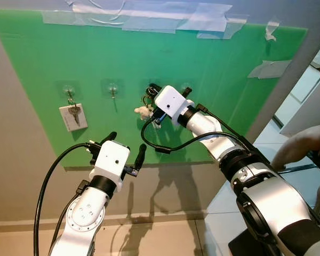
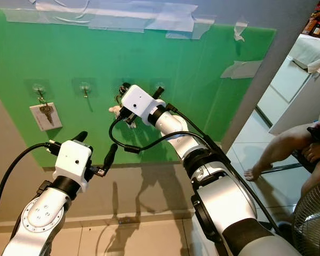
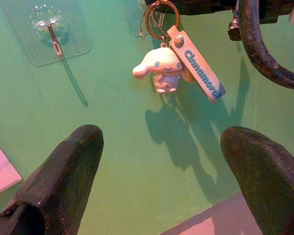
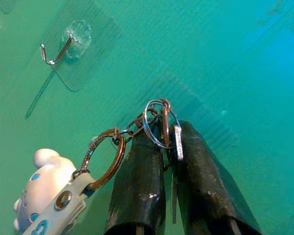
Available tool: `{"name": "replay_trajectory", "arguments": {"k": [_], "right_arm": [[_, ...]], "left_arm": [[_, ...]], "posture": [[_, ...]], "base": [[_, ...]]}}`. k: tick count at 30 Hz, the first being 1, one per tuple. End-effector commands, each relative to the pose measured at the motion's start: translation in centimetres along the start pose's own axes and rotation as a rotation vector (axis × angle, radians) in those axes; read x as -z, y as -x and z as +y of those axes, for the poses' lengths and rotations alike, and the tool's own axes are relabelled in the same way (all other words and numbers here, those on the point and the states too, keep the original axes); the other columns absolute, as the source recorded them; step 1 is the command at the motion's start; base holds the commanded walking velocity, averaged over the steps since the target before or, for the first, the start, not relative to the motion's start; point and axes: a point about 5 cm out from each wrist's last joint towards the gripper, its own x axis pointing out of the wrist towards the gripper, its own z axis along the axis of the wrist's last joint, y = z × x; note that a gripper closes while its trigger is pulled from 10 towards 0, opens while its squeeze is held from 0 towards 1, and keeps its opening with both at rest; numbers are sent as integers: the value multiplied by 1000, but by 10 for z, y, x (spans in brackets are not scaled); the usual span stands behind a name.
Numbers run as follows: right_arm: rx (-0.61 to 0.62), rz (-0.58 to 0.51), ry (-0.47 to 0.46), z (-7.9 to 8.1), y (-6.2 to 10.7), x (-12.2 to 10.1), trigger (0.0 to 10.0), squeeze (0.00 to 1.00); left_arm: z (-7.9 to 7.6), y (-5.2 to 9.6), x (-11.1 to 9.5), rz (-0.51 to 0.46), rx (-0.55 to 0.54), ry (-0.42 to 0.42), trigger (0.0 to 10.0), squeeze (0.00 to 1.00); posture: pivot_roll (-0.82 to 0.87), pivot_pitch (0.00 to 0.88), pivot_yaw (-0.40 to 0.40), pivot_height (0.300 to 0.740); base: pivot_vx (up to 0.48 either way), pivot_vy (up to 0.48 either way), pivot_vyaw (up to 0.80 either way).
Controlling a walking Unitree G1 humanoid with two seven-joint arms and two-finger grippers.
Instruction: Hang keys on a hook
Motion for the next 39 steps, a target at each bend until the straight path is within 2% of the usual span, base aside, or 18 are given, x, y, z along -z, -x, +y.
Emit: {"name": "replay_trajectory", "arguments": {"k": [1, 6, 13, 25, 28, 30, 31, 32, 33, 35, 39], "right_arm": [[-8, 115, 5, -3, 9, 19, 10000, 0], [9, 108, 38, -8, 8, 16, 10000, 0], [62, 47, 133, -15, 6, 8, 10000, 0], [82, 40, 182, -18, 5, 5, 10000, 0], [84, 14, 160, -19, 4, 2, 10000, 0], [86, 10, 98, -19, 4, 2, 10000, 0], [86, 10, 98, -19, 4, 2, 10000, 0], [94, 10, 28, -20, 4, 2, 10000, 0], [94, 10, 28, -20, 4, 2, 10000, 0], [109, 4, -32, -23, 4, 1, 10000, 0], [107, -32, -31, -25, 4, -4, 10000, 0]], "left_arm": [[-3, 1, -3, -10, 13, -5, 10000, 0], [-3, 1, -3, -9, 13, -7, 10000, 0], [-4, 1, -2, -11, 11, -7, 10000, 0], [-5, 2, -2, -12, 11, -5, 10000, 0], [-5, 3, -2, -11, 10, -4, 10000, 0], [-5, 3, -2, -10, 11, -2, 10000, 0], [-5, 3, -2, -10, 11, -2, 10000, 0], [-5, 3, -2, -9, 10, -1, 10000, 0], [-5, 3, -2, -9, 10, -1, 10000, 0], [-5, 3, -2, -8, 10, 0, 10000, 0], [-5, 3, -1, -7, 10, 2, 10000, 0]], "posture": [[49, 0, -76, 740], [51, 0, -77, 740], [51, 0, -82, 740], [58, 0, -89, 740], [56, 0, -89, 740], [56, 0, -90, 740], [56, 0, -90, 740], [53, 0, -89, 740], [53, 0, -89, 740], [52, 0, -88, 740], [48, 0, -87, 740]], "base": [[0, 0, 0], [0, 0, 0], [0, 0, 0], [0, 0, 0], [0, 0, 0], [0, 0, 0], [0, 0, 0], [0, 0, 0], [0, 0, 0], [0, 0, 0], [0, 0, 0]]}}
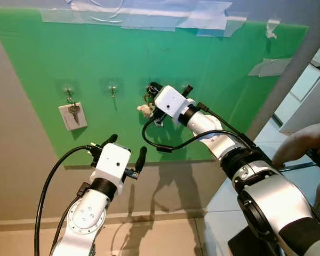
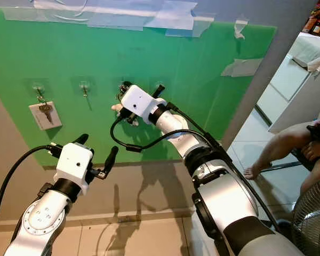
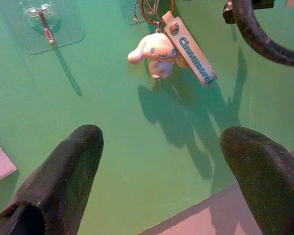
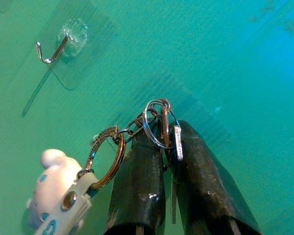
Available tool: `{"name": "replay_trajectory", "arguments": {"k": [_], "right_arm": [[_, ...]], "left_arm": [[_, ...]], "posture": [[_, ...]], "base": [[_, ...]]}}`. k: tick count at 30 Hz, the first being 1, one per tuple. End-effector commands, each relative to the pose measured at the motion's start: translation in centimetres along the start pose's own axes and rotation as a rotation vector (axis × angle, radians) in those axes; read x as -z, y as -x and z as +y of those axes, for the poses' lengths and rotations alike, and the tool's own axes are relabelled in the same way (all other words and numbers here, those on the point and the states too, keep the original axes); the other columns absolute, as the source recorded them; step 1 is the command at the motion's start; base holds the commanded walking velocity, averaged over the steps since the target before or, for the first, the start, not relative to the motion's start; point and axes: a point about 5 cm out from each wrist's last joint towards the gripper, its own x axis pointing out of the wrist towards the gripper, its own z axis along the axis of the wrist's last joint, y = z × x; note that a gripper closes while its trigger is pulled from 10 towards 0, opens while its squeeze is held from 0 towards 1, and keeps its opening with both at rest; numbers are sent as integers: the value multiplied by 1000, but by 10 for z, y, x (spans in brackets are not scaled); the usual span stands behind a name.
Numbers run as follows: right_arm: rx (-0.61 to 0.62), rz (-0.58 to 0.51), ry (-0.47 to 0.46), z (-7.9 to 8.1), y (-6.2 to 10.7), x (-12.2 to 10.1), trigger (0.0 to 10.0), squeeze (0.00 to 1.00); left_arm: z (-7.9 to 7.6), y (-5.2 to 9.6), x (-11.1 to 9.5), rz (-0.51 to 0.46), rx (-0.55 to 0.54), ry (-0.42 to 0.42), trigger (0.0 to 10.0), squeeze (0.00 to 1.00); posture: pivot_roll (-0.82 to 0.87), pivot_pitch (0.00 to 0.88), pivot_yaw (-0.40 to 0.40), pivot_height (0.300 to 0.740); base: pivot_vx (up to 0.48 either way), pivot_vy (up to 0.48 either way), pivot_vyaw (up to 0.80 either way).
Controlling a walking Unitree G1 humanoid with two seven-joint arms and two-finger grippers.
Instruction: Hang keys on a hook
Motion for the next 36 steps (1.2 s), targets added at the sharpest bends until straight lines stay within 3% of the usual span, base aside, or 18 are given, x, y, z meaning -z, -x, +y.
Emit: {"name": "replay_trajectory", "arguments": {"k": [1, 6, 9, 13, 24, 25, 27, 36], "right_arm": [[91, -13, -33, -20, 3, -1, 10000, 0], [63, -49, -54, -16, 2, -5, 10000, 0], [74, -48, -222, -16, 1, -5, 10000, 0], [89, -28, -301, -18, 1, -2, 10000, 0], [85, -20, -312, -18, 1, -1, 10000, 0], [52, 19, -373, -13, -2, 2, 10000, 0], [40, 31, -382, -11, -3, 3, 10000, 0], [-10, 54, -296, -4, -4, 3, 10000, 0]], "left_arm": [[-2, 0, -4, -20, 5, 1, 10000, 0], [-2, 0, -4, -21, 7, 1, 10000, 0], [-3, 0, -4, -22, 8, 0, 10000, 0], [-3, 0, -4, -21, 8, 0, 10000, 0], [-3, -1, -4, -22, 7, 0, 10000, 0], [-3, -1, -5, -23, 7, 0, 10000, 0], [-3, -1, -5, -24, 6, 1, 10000, 0], [-3, -1, -5, -23, 5, 1, 10000, 0]], "posture": [[48, 0, -87, 740], [46, 0, -86, 740], [46, 0, -86, 740], [45, 0, -85, 740], [44, 0, -84, 740], [46, 0, -87, 740], [46, 0, -87, 740], [46, 0, -89, 740]], "base": [[0, 0, 0], [0, 0, 0], [0, 0, 0], [0, 0, 0], [0, 0, 0], [0, 0, 0], [0, 0, 0], [0, 0, 0]]}}
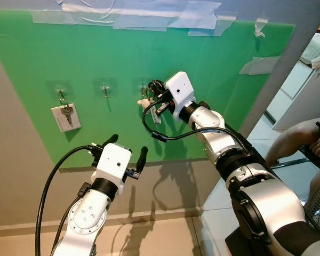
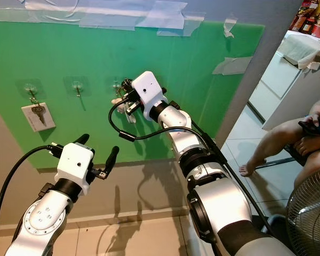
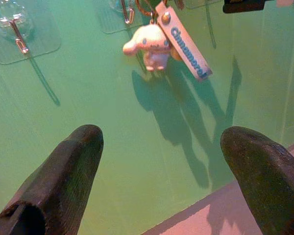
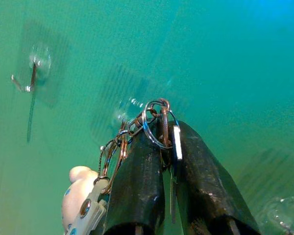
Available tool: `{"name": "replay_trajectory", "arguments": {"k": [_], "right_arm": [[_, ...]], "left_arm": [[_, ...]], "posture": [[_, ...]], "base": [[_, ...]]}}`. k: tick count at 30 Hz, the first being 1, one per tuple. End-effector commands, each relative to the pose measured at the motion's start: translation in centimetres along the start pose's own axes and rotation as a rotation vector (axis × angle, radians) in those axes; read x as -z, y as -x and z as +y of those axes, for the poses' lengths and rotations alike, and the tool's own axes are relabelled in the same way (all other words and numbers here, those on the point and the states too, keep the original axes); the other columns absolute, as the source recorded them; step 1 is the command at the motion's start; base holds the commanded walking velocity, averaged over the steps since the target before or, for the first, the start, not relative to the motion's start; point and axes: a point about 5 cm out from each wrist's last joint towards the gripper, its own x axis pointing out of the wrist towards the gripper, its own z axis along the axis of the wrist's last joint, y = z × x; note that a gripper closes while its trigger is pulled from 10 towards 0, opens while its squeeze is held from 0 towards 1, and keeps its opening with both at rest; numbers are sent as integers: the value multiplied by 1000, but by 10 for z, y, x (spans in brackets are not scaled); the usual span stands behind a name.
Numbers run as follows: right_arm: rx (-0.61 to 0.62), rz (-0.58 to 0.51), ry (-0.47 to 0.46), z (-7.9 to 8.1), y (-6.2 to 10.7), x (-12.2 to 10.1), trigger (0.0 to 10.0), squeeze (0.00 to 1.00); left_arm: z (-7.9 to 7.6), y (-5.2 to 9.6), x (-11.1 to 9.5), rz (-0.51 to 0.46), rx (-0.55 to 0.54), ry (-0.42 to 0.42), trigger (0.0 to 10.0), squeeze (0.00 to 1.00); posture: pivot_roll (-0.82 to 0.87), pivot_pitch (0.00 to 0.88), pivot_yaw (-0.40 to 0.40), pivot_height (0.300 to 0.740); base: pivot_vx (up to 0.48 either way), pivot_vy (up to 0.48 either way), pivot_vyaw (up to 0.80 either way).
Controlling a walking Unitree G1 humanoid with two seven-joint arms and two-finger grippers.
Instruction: Hang keys on a hook
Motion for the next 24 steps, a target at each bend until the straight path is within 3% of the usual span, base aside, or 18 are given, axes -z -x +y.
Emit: {"name": "replay_trajectory", "arguments": {"k": [1, 8, 16, 24], "right_arm": [[-3, 28, 35, -3, 1, 2, 10000, 0], [-21, 7, 170, 0, 1, -3, 10000, 0], [6, 37, 262, -4, 1, -1, 10000, 0], [53, 64, 238, -5, -4, -2, 10000, 0]], "left_arm": [[-1, 0, -4, -21, 0, -4, 10000, 0], [-2, 0, -4, -22, -1, -4, 10000, 0], [-2, -1, -3, -23, 0, -4, 10000, 0], [-2, -2, -3, -24, 2, -4, 10000, 0]], "posture": [[46, 0, -89, 740], [48, 0, -92, 740], [49, 0, -98, 740], [49, 0, -99, 740]], "base": [[0, 0, 0], [0, 0, 0], [0, 0, 0], [0, 0, 0]]}}
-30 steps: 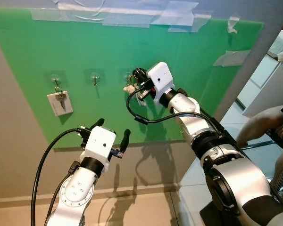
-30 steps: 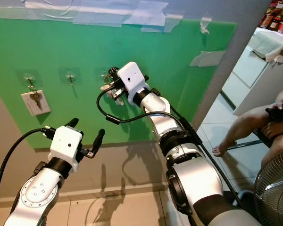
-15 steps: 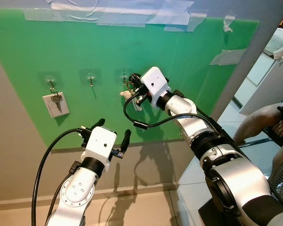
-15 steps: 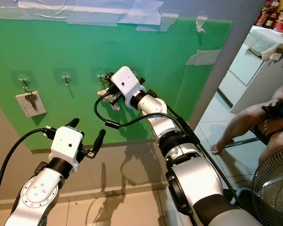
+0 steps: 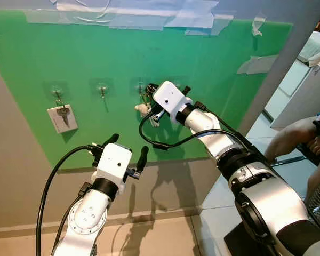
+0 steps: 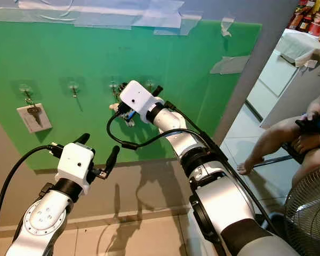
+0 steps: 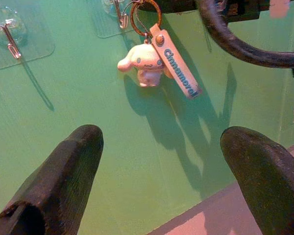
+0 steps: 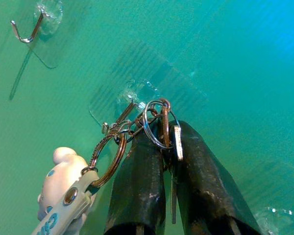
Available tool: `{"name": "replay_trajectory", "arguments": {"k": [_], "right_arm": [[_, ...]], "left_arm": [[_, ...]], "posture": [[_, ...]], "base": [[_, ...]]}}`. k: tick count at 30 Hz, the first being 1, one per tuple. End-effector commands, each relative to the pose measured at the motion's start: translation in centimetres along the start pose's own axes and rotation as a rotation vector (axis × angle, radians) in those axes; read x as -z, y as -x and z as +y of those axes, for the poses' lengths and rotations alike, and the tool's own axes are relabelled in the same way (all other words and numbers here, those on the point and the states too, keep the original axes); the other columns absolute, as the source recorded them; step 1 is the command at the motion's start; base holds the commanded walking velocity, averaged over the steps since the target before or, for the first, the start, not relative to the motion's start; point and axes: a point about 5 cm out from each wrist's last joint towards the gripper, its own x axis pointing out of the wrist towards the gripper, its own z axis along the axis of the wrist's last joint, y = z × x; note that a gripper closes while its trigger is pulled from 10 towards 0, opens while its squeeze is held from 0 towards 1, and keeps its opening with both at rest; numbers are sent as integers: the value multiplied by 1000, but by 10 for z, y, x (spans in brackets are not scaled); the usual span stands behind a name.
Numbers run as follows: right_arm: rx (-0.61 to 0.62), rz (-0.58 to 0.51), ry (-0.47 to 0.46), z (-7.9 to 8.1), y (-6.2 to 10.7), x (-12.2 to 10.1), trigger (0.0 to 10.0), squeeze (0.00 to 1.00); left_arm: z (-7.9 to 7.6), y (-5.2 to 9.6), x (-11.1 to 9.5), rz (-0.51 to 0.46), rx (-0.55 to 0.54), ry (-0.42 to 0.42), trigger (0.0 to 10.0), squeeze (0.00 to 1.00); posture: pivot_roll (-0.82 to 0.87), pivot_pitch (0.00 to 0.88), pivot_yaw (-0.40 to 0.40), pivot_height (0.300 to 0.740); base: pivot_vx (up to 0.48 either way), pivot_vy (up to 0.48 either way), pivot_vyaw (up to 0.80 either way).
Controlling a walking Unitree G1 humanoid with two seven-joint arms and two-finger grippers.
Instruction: Hang keys on a hook
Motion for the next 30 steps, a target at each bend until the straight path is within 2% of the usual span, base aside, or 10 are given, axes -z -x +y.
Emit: {"name": "replay_trajectory", "arguments": {"k": [1, 3, 4, 12, 18, 24, 30], "right_arm": [[68, 45, -66, -13, -3, 1, 10000, 0], [76, 49, -98, -13, -3, 0, 10000, 0], [118, 68, -226, -18, -5, 2, 10000, 0], [186, 95, -371, -29, -4, 5, 10000, 0], [183, 107, -416, -29, -5, 4, 10000, 0], [164, 107, -411, -27, -7, 2, 10000, 0], [156, 67, -425, -28, -6, -1, 10000, 0]], "left_arm": [[-2, -2, -2, -13, 3, -3, 10000, 0], [-2, -2, -2, -13, 4, -3, 10000, 0], [-2, -2, -3, -13, 4, -3, 10000, 0], [-2, -2, -3, -13, 4, -2, 10000, 0], [-3, -3, -3, -13, 4, -1, 10000, 0], [-2, -3, -2, -3, -5, -3, 10000, 0], [11, -6, 6, 59, -77, 67, 10000, 0]], "posture": [[49, 0, -99, 740], [49, 0, -99, 740], [50, 0, -99, 740], [49, 0, -98, 740], [45, 0, -97, 740], [47, 0, -98, 740], [47, 0, -100, 740]], "base": [[0, 0, 0], [0, 0, 0], [0, 0, 0], [0, 0, 0], [0, 0, 0], [0, 0, 0], [0, 0, 0]]}}
